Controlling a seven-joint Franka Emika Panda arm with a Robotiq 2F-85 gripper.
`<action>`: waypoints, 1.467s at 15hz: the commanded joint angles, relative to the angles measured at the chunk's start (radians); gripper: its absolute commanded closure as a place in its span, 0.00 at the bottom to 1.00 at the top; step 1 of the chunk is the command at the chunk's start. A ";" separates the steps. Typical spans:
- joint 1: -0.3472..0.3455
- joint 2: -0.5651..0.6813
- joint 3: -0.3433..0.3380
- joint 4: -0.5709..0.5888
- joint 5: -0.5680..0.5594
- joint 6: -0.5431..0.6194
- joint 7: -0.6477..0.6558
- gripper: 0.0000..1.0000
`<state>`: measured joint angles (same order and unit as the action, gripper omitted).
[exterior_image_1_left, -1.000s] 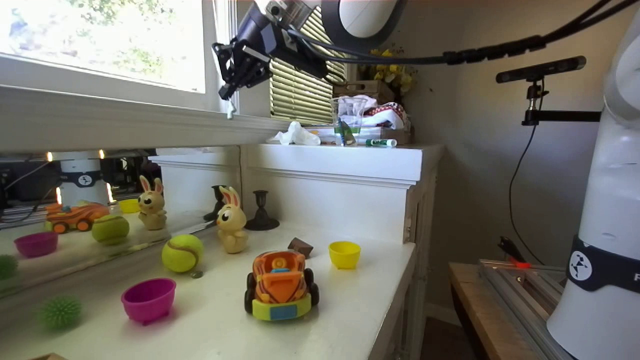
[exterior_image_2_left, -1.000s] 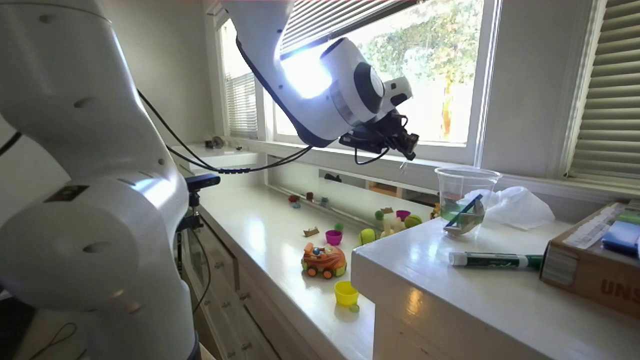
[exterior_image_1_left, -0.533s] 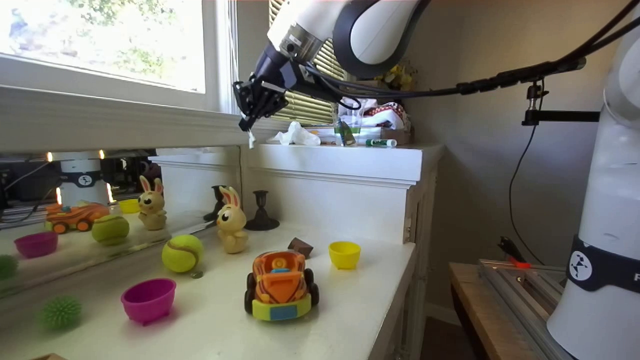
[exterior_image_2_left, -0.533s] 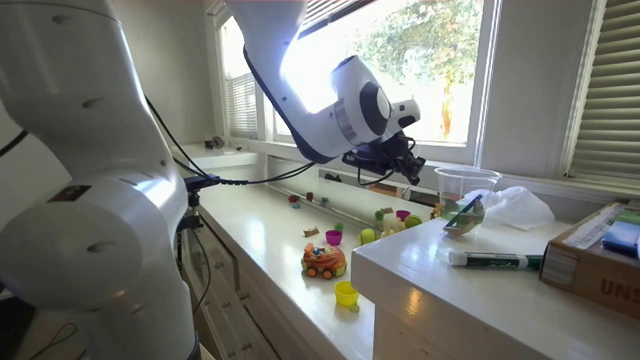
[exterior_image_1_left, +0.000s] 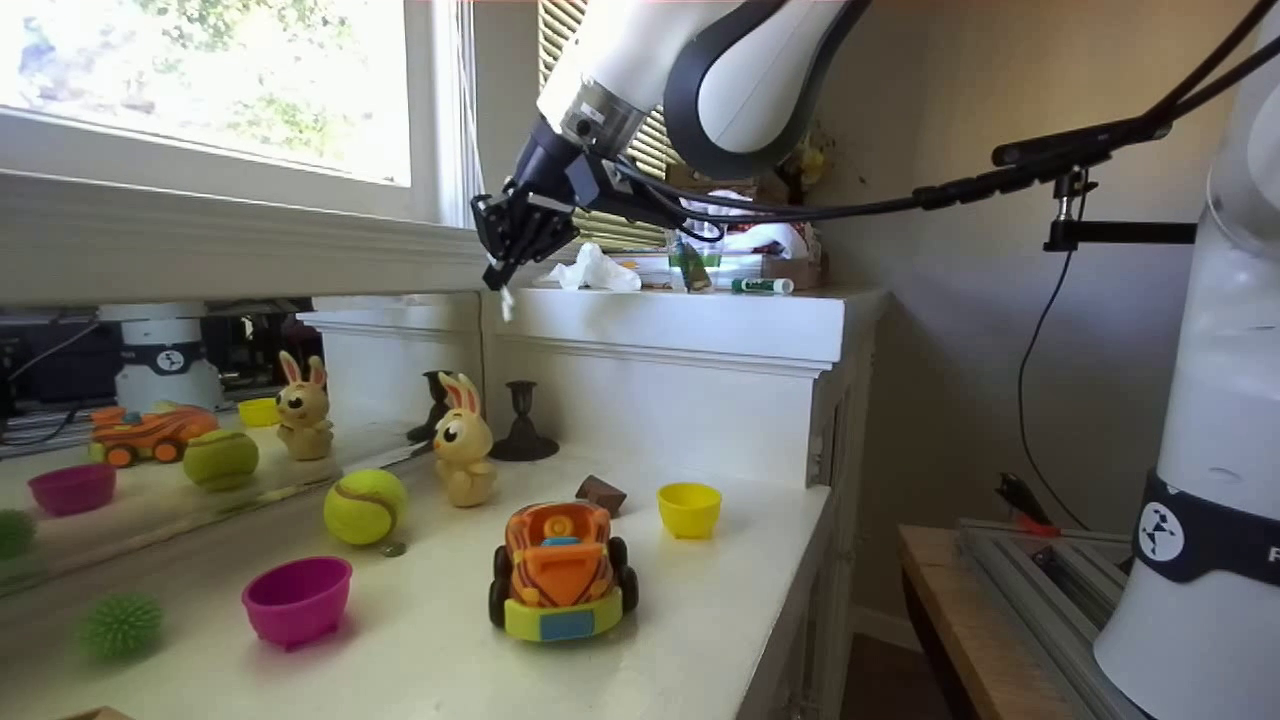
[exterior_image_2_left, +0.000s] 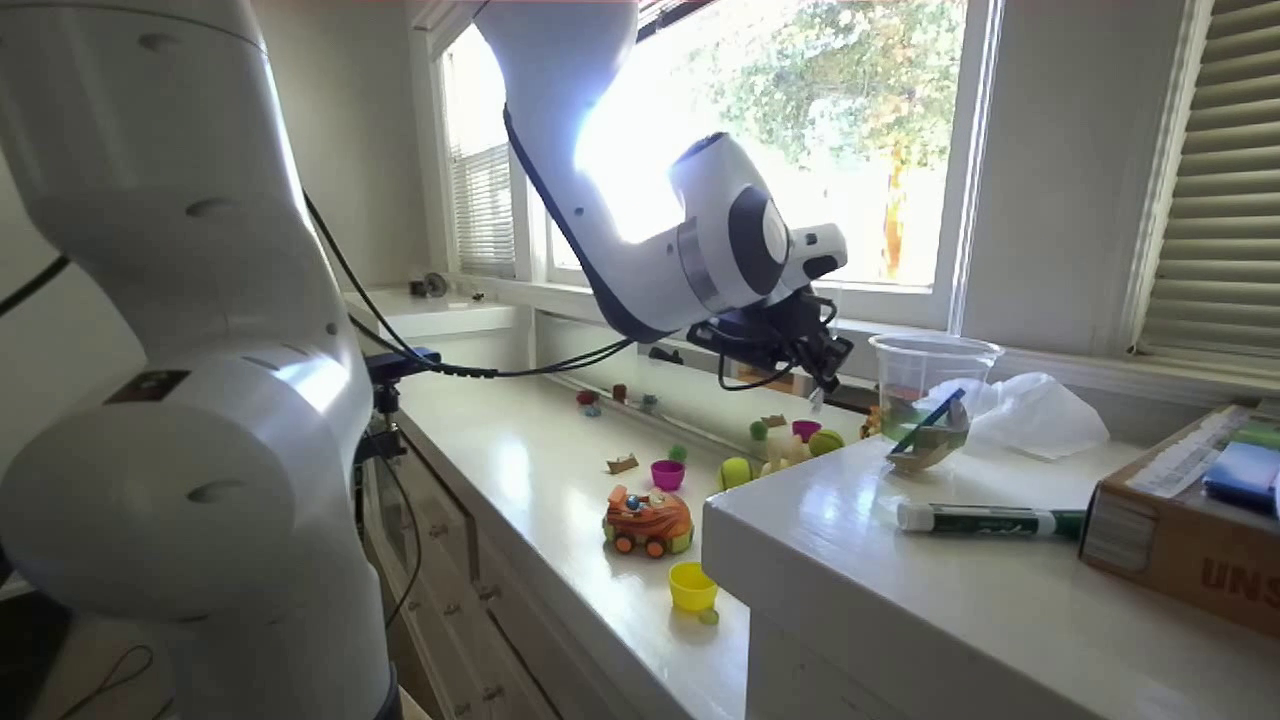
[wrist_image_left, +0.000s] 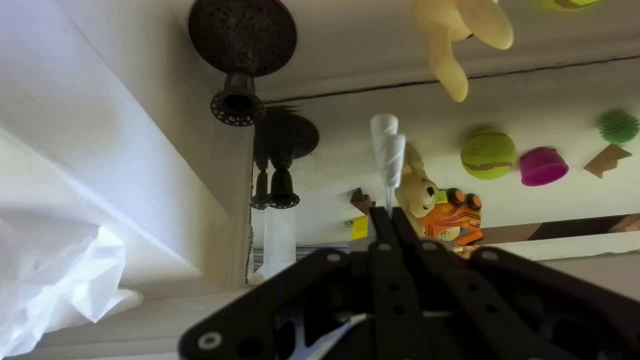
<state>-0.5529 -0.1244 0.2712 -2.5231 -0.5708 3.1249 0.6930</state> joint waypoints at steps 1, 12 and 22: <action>0.056 0.053 -0.025 -0.038 0.060 0.006 -0.058 0.66; 0.242 -0.074 -0.023 -0.077 0.313 -0.129 -0.178 0.00; 0.392 -0.407 -0.187 0.161 0.476 -0.815 -0.272 0.00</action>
<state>-0.1440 -0.4649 0.1117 -2.4420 -0.0952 2.4561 0.4363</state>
